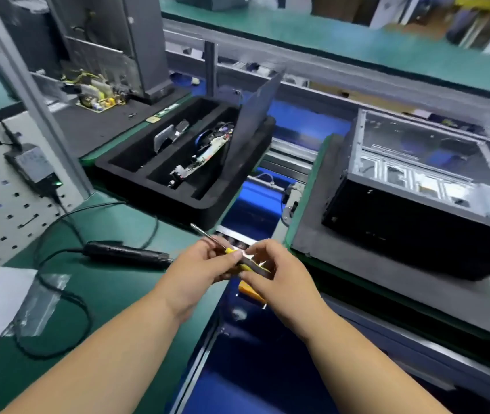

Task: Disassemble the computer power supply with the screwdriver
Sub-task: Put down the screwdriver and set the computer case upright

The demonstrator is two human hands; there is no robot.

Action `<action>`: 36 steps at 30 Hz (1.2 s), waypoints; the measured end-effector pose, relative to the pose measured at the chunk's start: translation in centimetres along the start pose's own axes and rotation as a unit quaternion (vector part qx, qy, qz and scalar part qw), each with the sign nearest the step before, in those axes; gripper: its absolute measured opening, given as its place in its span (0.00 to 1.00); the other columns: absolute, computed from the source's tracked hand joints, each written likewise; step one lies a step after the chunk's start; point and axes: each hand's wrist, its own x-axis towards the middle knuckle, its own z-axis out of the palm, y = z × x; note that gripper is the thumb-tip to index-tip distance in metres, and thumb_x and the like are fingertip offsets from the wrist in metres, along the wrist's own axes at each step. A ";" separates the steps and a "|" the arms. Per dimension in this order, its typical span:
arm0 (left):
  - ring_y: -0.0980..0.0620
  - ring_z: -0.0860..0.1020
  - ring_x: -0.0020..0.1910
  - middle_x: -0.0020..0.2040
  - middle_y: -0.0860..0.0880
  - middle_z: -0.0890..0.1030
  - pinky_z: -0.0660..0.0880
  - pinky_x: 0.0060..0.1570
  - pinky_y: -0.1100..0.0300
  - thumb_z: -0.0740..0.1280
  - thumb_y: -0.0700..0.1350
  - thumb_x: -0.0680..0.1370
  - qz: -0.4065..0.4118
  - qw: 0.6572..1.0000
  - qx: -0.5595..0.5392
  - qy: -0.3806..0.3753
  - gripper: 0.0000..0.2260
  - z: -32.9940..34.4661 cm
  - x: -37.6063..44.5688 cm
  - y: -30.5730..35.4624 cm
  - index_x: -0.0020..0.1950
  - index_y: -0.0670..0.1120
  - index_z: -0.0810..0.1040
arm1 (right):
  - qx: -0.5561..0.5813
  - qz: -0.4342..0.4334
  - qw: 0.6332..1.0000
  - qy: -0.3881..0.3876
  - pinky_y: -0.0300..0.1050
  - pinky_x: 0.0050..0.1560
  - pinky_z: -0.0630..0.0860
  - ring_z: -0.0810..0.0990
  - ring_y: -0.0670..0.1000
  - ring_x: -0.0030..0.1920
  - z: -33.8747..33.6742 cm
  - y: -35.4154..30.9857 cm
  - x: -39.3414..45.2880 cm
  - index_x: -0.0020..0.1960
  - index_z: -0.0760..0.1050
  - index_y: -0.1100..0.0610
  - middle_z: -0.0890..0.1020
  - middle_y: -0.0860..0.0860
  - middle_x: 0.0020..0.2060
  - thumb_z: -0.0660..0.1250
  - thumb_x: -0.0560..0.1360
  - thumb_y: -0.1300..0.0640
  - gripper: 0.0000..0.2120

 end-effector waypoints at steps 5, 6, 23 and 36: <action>0.52 0.79 0.37 0.36 0.50 0.80 0.77 0.41 0.62 0.67 0.41 0.80 0.044 0.999 0.026 0.001 0.04 6.0 1.2 0.1 0.44 0.47 0.76 | 0.007 -0.004 1.000 0.029 0.30 0.42 0.72 0.78 0.39 0.43 -5.6 2.3 -1.0 0.46 0.75 0.43 0.81 0.39 0.42 0.74 0.73 0.55 0.09; 0.53 0.80 0.37 0.36 0.50 0.81 0.77 0.39 0.63 0.67 0.40 0.80 0.057 0.998 0.031 0.006 0.05 7.4 1.4 0.1 0.44 0.46 0.76 | 0.005 -0.006 0.999 0.036 0.30 0.42 0.71 0.78 0.39 0.42 -7.0 2.8 -1.2 0.45 0.75 0.43 0.81 0.37 0.42 0.74 0.73 0.54 0.09; 0.54 0.82 0.38 0.39 0.49 0.84 0.78 0.40 0.64 0.69 0.45 0.78 0.114 0.974 0.138 -0.139 0.06 37.6 5.6 -1.0 0.42 0.52 0.82 | -0.062 -0.008 0.982 0.176 0.36 0.41 0.72 0.76 0.43 0.42 -33.7 13.1 -7.8 0.43 0.73 0.43 0.78 0.41 0.40 0.73 0.71 0.49 0.08; 0.50 0.82 0.44 0.48 0.41 0.84 0.75 0.42 0.66 0.68 0.38 0.78 0.074 0.962 0.166 -0.204 0.02 52.8 6.4 -5.4 0.51 0.42 0.78 | -0.014 0.068 0.964 0.256 0.45 0.40 0.75 0.75 0.46 0.37 -45.2 21.7 -13.0 0.43 0.75 0.46 0.78 0.45 0.37 0.73 0.73 0.53 0.07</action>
